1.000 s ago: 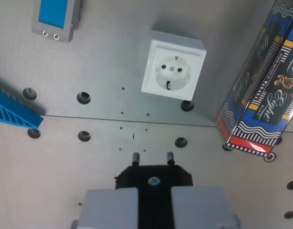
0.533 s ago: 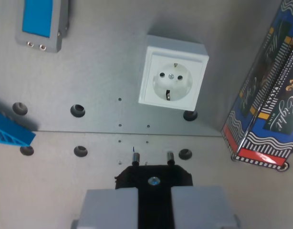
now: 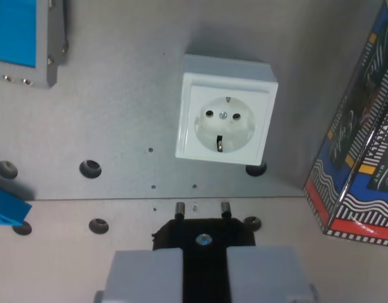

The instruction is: Move above the white socket

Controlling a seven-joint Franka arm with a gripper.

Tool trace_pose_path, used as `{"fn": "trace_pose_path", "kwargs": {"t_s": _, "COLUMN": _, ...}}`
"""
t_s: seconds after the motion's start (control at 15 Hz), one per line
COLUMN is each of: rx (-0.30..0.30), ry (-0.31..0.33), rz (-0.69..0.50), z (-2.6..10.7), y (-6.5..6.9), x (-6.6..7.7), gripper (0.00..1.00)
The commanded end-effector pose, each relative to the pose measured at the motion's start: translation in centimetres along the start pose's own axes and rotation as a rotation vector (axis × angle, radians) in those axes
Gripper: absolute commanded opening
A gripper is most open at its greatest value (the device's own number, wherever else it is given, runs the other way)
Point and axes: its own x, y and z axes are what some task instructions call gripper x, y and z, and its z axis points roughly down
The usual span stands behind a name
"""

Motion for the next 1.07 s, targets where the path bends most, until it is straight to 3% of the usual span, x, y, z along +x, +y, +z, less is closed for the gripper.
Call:
{"fn": "trace_pose_path", "kwargs": {"t_s": 0.07, "rx": 0.007, "ry": 0.091, "rz": 0.095, "z": 1.8, "y": 0.5, "x": -0.3, "gripper": 0.00}}
{"fn": "trace_pose_path", "kwargs": {"t_s": 0.6, "rx": 0.021, "ry": 0.092, "rz": 0.128, "z": 5.8, "y": 1.1, "x": -0.5, "gripper": 0.00}}
{"fn": "trace_pose_path", "kwargs": {"t_s": 1.07, "rx": 0.029, "ry": 0.102, "rz": 0.141, "z": 8.1, "y": 1.5, "x": -0.9, "gripper": 0.00}}
